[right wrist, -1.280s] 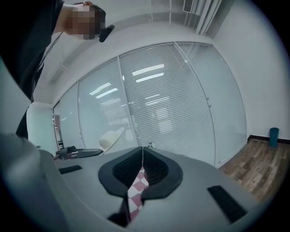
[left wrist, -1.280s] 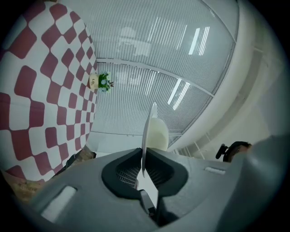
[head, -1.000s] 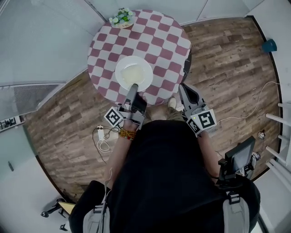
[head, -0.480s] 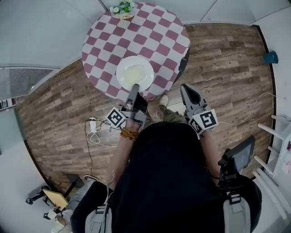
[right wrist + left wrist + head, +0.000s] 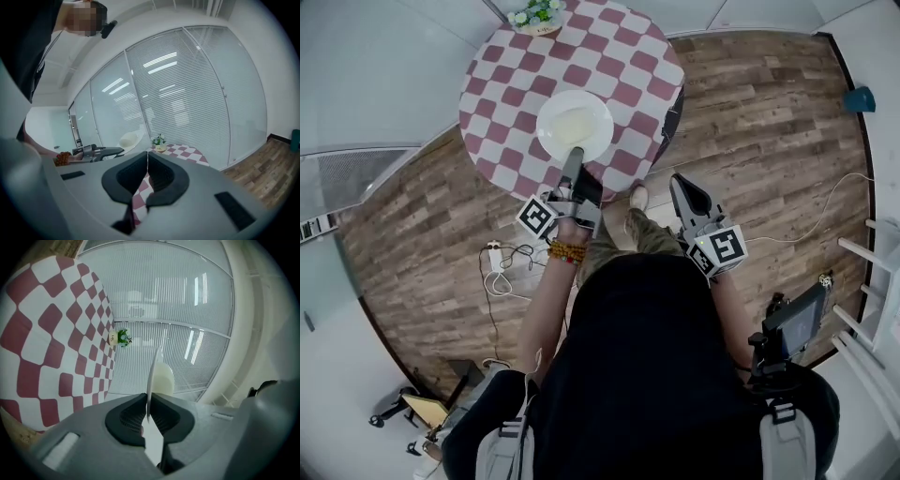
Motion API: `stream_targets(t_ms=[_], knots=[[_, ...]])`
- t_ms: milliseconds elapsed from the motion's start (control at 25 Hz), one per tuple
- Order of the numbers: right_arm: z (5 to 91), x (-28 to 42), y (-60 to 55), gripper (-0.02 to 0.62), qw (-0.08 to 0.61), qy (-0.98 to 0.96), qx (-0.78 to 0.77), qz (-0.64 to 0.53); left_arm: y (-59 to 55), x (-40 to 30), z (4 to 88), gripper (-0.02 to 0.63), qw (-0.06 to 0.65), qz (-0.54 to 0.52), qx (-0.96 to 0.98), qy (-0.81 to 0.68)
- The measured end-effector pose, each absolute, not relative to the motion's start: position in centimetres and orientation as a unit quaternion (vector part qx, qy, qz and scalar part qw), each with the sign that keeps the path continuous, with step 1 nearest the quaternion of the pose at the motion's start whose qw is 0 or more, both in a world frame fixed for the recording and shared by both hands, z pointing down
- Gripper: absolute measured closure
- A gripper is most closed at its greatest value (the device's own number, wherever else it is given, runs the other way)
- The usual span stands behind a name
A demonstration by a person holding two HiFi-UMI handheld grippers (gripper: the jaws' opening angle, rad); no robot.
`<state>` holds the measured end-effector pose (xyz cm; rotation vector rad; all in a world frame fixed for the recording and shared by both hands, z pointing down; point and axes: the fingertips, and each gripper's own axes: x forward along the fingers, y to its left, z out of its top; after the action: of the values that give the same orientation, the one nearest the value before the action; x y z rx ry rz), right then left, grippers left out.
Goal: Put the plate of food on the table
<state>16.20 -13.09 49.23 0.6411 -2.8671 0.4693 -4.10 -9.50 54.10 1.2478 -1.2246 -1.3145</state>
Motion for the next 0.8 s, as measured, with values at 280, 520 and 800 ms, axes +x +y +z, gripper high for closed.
stream_targets(t_ms=[280, 520, 800], knots=[[51.4, 17.4, -13.5, 0.584, 0.101, -0.952, 0.233, 0.171, -16.0, -7.0, 55.0, 0.58, 0.451, -0.555, 0.497, -0.491], [52.7, 18.6, -13.6, 0.584, 0.114, -0.944, 0.251, 0.181, -20.2, -8.5, 57.4, 0.58, 0.462, -0.572, 0.47, -0.489], [53.1, 19.0, -13.7, 0.584, 0.122, -0.939, 0.263, 0.185, -24.7, -10.1, 60.9, 0.58, 0.466, -0.573, 0.461, -0.492]])
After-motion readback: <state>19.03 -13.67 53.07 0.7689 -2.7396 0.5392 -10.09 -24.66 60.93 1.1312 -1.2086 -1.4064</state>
